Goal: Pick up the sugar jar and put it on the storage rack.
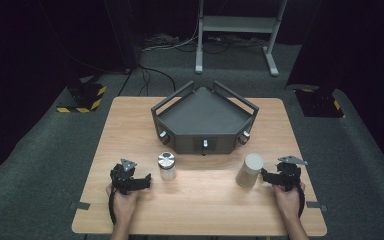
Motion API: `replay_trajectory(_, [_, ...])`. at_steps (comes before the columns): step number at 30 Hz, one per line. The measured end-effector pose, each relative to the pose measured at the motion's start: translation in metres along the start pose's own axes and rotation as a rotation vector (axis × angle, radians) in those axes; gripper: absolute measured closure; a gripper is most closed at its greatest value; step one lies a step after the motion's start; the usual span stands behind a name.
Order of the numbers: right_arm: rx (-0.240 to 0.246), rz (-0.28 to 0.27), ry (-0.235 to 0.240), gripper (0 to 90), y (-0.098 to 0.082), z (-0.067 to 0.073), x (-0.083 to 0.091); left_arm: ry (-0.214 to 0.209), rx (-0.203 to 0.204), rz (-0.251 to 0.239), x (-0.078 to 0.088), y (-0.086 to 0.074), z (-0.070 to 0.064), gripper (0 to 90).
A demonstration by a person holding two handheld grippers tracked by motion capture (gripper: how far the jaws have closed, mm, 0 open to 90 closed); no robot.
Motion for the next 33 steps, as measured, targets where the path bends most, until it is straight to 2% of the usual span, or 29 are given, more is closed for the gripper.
replay_trajectory(20, [0.003, 0.001, 0.001, 8.7, 0.0002, 0.0000, -0.0002, -0.006, -0.005, 0.005, -0.0001, 0.0008, 0.0007, 2.8])
replay_trajectory(29, [0.004, 0.001, 0.001, 8.7, 0.0002, -0.0002, -0.0003, -0.030, -0.024, 0.020, 0.0020, 0.0014, 0.0019, 0.6])
replay_trajectory(33, [0.003, 0.001, 0.001, 8.8, 0.0003, 0.0000, -0.0002, -0.046, -0.027, 0.009, 0.0055, -0.0015, 0.0022, 0.4])
Point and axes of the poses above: each handheld gripper's, and its own axes: x roughly backward along the jaws, y roughly out of its top, z roughly to its left, the point moved 3 cm from there along -x, roughly forward along the jaws, and after that the axes turned 1 degree about x, right-handed, at the moved point
